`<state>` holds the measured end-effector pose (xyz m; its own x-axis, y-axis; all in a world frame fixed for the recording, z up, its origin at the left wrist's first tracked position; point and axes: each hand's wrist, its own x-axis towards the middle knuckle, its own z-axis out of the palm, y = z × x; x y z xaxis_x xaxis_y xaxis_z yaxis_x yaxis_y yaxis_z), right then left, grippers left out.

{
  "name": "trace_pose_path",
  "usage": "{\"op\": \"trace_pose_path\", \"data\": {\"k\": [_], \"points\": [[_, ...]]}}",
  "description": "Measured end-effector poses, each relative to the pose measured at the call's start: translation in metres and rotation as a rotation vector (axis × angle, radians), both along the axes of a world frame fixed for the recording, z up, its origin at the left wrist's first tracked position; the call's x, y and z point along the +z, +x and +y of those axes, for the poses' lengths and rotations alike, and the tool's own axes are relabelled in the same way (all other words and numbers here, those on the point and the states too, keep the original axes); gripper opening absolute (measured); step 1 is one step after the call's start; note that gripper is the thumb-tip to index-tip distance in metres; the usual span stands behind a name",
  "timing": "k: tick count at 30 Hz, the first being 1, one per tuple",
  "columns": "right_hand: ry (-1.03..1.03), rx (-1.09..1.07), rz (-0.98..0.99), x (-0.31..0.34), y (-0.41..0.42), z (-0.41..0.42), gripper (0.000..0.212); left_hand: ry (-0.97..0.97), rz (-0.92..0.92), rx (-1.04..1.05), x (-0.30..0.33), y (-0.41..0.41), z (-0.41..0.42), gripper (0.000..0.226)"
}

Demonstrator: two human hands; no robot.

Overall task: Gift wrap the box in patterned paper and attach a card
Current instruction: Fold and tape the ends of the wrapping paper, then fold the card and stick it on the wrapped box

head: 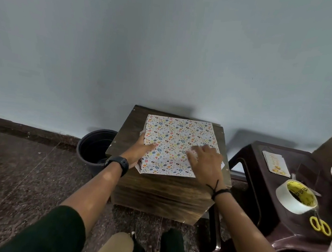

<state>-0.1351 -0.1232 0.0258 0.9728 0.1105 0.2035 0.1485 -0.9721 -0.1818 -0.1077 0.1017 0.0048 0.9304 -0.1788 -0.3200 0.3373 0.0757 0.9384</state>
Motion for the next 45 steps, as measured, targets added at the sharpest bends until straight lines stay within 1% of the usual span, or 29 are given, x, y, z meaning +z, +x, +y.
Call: {"op": "trace_pose_path", "data": {"k": [2, 4, 6, 7, 9, 11, 13, 15, 16, 17, 18, 20, 22, 24, 25, 28, 29, 31, 32, 33, 34, 35, 38, 39, 41, 42, 43, 44, 45], "points": [[0.054, -0.116, 0.023, 0.002, 0.011, -0.019, 0.052, 0.004, 0.012, 0.032, -0.002, 0.003, 0.002, 0.074], [0.174, -0.211, 0.121, -0.002, 0.019, -0.035, 0.057, 0.002, 0.033, 0.076, -0.002, 0.006, 0.004, 0.078], [0.35, -0.219, 0.243, -0.009, 0.024, -0.04, 0.058, -0.034, 0.08, 0.104, -0.001, 0.011, 0.004, 0.081], [0.399, -0.2, 0.272, -0.01, 0.023, -0.038, 0.058, -0.053, 0.107, 0.098, -0.001, 0.013, 0.004, 0.08], [0.43, -0.183, 0.257, -0.009, 0.021, -0.035, 0.057, -0.053, 0.142, 0.066, 0.001, 0.014, 0.003, 0.071], [0.468, -0.2, 0.272, -0.004, 0.022, -0.035, 0.061, -0.053, 0.163, 0.05, 0.003, 0.016, 0.005, 0.066], [0.609, -0.232, 0.338, 0.002, 0.026, -0.04, 0.078, -0.059, 0.183, 0.061, 0.003, 0.018, 0.007, 0.068], [0.775, -0.286, 0.415, -0.002, 0.04, -0.057, 0.108, -0.061, 0.19, 0.07, 0.004, 0.021, 0.008, 0.07], [0.825, -0.302, 0.47, -0.011, 0.052, -0.069, 0.121, -0.062, 0.193, 0.064, 0.005, 0.021, 0.009, 0.071], [0.864, -0.301, 0.533, -0.017, 0.06, -0.077, 0.124, -0.059, 0.194, 0.051, 0.005, 0.021, 0.01, 0.071], [0.887, -0.299, 0.592, -0.011, 0.059, -0.076, 0.114, -0.054, 0.192, 0.034, 0.005, 0.02, 0.011, 0.07], [0.939, -0.308, 0.62, 0.012, 0.048, -0.064, 0.08, -0.04, 0.167, 0.01, 0.007, 0.017, 0.015, 0.068], [1.078, -0.276, 0.588, 0.024, 0.043, -0.06, 0.064, -0.023, 0.097, 0.024, 0.012, 0.016, 0.019, 0.066], [1.259, -0.247, 0.506, 0.03, 0.042, -0.062, 0.057, -0.014, 0.001, 0.072, 0.02, 0.017, 0.023, 0.06], [1.344, -0.248, 0.46, 0.035, 0.041, -0.063, 0.057, -0.027, -0.043, 0.102, 0.026, 0.017, 0.025, 0.052], [1.569, -0.249, 0.386, 0.046, 0.047, -0.07, 0.066, -0.129, -0.111, 0.21, 0.045, 0.019, 0.031, 0.016], [1.613, -0.241, 0.391, 0.051, 0.05, -0.072, 0.069, -0.192, -0.123, 0.258, 0.05, 0.02, 0.033, 0.014], [1.618, -0.209, 0.423, 0.059, 0.054, -0.073, 0.075, -0.335, -0.133, 0.313, 0.06, 0.022, 0.037, 0.027], [1.6, -0.196, 0.457, 0.06, 0.056, -0.075, 0.081, -0.377, -0.138, 0.292, 0.062, 0.025, 0.04, 0.034], [1.586, -0.18, 0.494, 0.06, 0.057, -0.077, 0.087, -0.388, -0.141, 0.251, 0.065, 0.026, 0.041, 0.042], [1.561, -0.174, 0.52, 0.062, 0.055, -0.076, 0.086, -0.378, -0.134, 0.216, 0.066, 0.027, 0.041, 0.047], [1.541, -0.148, 0.547, 0.064, 0.053, -0.074, 0.08, -0.349, -0.125, 0.194, 0.065, 0.028, 0.04, 0.048], [1.512, -0.132, 0.534, 0.059, 0.046, -0.066, 0.062, -0.232, -0.146, 0.227, 0.059, 0.029, 0.038, 0.02], [1.529, -0.115, 0.514, 0.054, 0.045, -0.064, 0.056, -0.19, -0.151, 0.233, 0.056, 0.029, 0.038, 0.022], [1.537, -0.074, 0.474, 0.046, 0.041, -0.057, 0.043, -0.125, -0.144, 0.214, 0.049, 0.024, 0.036, 0.033], [1.525, -0.075, 0.462, 0.039, 0.041, -0.054, 0.041, -0.115, -0.14, 0.202, 0.044, 0.02, 0.035, 0.039], [1.522, -0.097, 0.449, 0.031, 0.042, -0.051, 0.04, -0.127, -0.131, 0.193, 0.039, 0.015, 0.031, 0.045], [1.506, -0.142, 0.413, 0.024, 0.04, -0.048, 0.035, -0.132, -0.119, 0.197, 0.034, 0.011, 0.029, 0.048], [1.471, -0.185, 0.373, 0.017, 0.039, -0.045, 0.024, -0.118, -0.109, 0.205, 0.028, 0.008, 0.026, 0.048]]}}
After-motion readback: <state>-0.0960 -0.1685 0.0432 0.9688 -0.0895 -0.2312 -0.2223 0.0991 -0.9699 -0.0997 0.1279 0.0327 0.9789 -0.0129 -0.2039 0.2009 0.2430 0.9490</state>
